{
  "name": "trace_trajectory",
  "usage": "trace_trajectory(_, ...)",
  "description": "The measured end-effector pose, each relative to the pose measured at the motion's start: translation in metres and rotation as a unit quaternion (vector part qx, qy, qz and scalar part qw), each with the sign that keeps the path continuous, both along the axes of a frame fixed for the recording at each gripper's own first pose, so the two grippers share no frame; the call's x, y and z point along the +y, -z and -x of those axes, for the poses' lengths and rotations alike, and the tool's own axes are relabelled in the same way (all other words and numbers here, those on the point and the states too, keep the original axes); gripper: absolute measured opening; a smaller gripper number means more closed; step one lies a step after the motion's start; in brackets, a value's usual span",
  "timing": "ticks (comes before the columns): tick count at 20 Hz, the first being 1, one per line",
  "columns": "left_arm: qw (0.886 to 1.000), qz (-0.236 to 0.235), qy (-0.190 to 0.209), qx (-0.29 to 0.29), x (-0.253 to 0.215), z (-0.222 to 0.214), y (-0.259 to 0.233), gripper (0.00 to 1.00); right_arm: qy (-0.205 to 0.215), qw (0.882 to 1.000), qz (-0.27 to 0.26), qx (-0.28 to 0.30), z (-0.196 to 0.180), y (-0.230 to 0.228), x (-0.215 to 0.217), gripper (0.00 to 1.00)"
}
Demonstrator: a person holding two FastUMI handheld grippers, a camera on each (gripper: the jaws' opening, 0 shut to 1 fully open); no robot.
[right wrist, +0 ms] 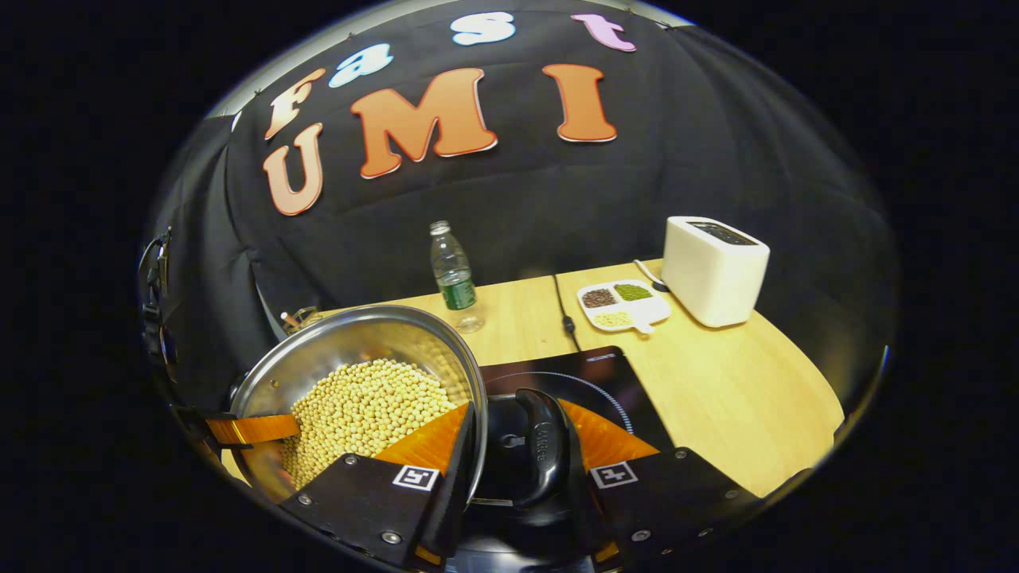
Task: First push the handle of the pot to place it horizontally, then grasp the pot with both hands and set it on the induction cooktop.
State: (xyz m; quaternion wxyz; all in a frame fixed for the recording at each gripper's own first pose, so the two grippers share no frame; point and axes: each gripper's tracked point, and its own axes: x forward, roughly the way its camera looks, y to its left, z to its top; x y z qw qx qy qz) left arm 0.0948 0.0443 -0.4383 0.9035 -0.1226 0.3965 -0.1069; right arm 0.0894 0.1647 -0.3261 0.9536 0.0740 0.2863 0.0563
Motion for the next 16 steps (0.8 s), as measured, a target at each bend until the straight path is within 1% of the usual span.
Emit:
trace_trajectory(4,1.000,-0.002,0.022,0.017,0.003,0.002,-0.003,0.16,0.020,1.000,0.004,0.017,-0.004,0.017,-0.043,0.55)
trace_trajectory(6,0.999,-0.008,0.030,0.026,0.005,0.003,-0.003,0.16,0.026,0.999,0.005,0.024,-0.006,0.025,-0.058,0.54)
trace_trajectory(11,0.999,-0.015,0.035,0.036,0.005,0.003,-0.008,0.16,0.030,0.999,0.002,0.037,-0.013,0.040,-0.077,0.55)
trace_trajectory(16,0.998,-0.019,0.043,0.039,0.004,0.003,-0.004,0.16,0.036,0.999,-0.001,0.037,-0.017,0.044,-0.088,0.55)
